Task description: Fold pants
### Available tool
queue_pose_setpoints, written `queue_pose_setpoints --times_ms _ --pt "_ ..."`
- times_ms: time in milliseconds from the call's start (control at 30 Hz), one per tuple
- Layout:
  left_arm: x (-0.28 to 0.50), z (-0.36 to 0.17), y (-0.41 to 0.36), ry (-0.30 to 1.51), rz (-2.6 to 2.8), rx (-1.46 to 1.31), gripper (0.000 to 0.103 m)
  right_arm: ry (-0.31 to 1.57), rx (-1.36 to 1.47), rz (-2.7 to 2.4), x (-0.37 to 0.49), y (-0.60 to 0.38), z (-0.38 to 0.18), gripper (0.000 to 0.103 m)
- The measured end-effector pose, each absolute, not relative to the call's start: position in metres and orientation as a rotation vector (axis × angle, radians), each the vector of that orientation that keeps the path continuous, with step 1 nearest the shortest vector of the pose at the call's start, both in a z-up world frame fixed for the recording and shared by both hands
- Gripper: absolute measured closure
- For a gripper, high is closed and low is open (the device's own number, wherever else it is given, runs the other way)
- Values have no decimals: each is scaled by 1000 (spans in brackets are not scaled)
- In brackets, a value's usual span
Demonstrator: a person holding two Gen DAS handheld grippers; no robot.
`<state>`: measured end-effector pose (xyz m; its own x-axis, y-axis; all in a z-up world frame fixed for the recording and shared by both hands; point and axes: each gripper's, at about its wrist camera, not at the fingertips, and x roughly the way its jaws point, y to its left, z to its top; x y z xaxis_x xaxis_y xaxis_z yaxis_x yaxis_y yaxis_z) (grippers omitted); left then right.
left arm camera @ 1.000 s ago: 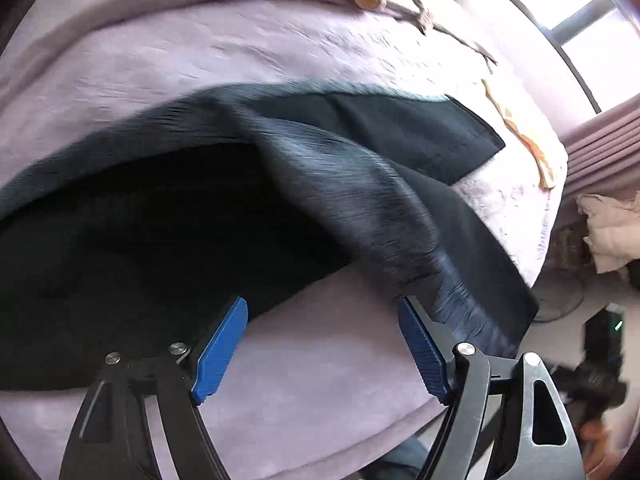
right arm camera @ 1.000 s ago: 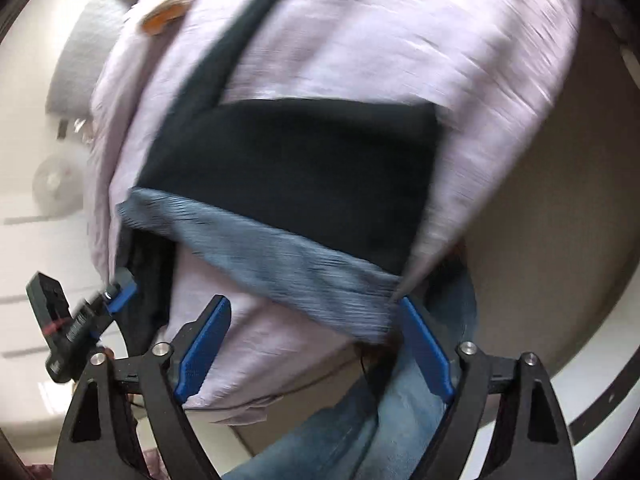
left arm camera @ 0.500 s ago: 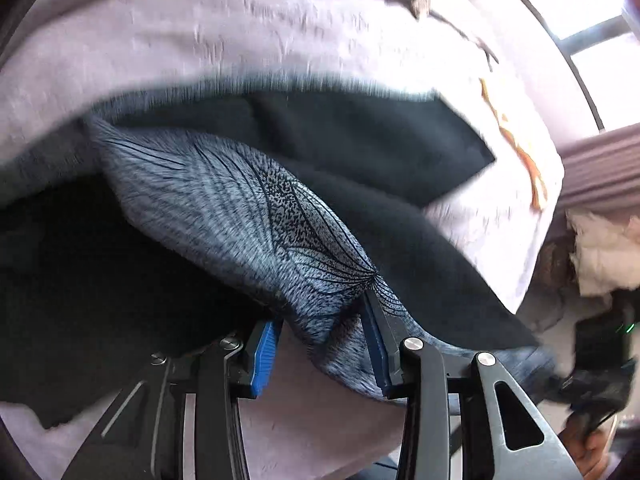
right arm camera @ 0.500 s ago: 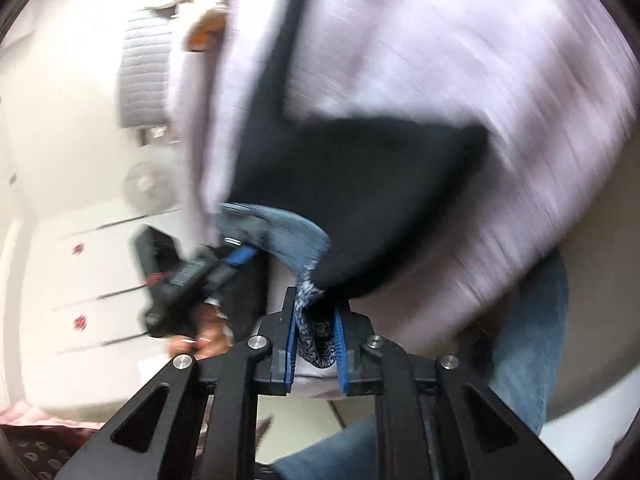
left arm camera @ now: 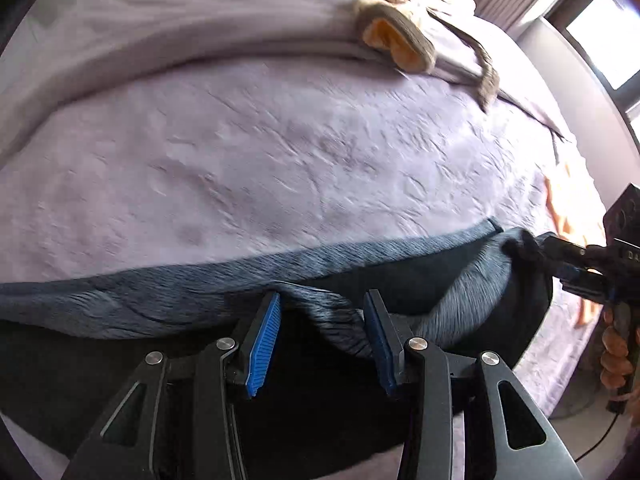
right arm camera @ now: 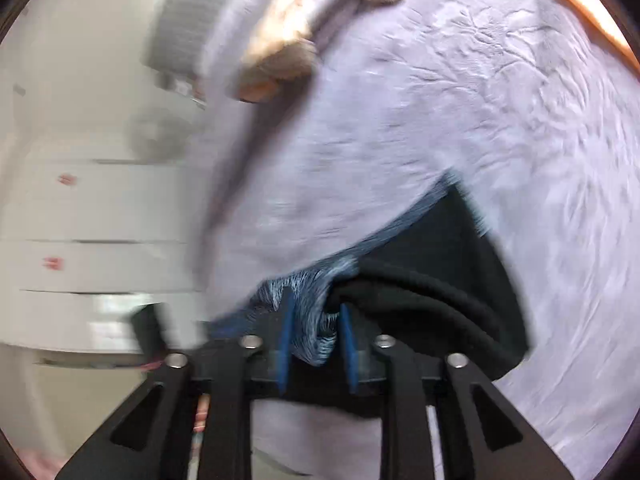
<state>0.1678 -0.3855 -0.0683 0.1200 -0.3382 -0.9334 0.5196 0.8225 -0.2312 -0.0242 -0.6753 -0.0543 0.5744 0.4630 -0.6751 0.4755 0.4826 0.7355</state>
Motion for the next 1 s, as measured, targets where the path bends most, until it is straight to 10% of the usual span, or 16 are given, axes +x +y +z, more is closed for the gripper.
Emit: queue_pose_setpoints --times_ms 67,400,467,700,800,867,1000 --pt "167 -58 -377 1283 -611 160 59 1057 1047 -33 -12 -674 -56 52" --pt "157 -79 -343 1287 -426 256 58 1169 674 -141 -13 -692 -61 51" --pt "153 -81 -336 1301 -405 236 58 1255 686 -101 -4 -686 -85 95" --pt "151 -84 -327 1292 -343 297 58 1292 515 -236 -11 -695 -75 96" --pt "152 -78 -320 1273 -323 291 58 1214 660 -246 -27 -709 -68 93" --pt "152 -76 -317 1263 -325 304 58 1169 700 -280 -38 -712 -56 68" --pt "157 -87 -326 1279 -346 330 58 1029 794 -239 -73 -691 -28 65"
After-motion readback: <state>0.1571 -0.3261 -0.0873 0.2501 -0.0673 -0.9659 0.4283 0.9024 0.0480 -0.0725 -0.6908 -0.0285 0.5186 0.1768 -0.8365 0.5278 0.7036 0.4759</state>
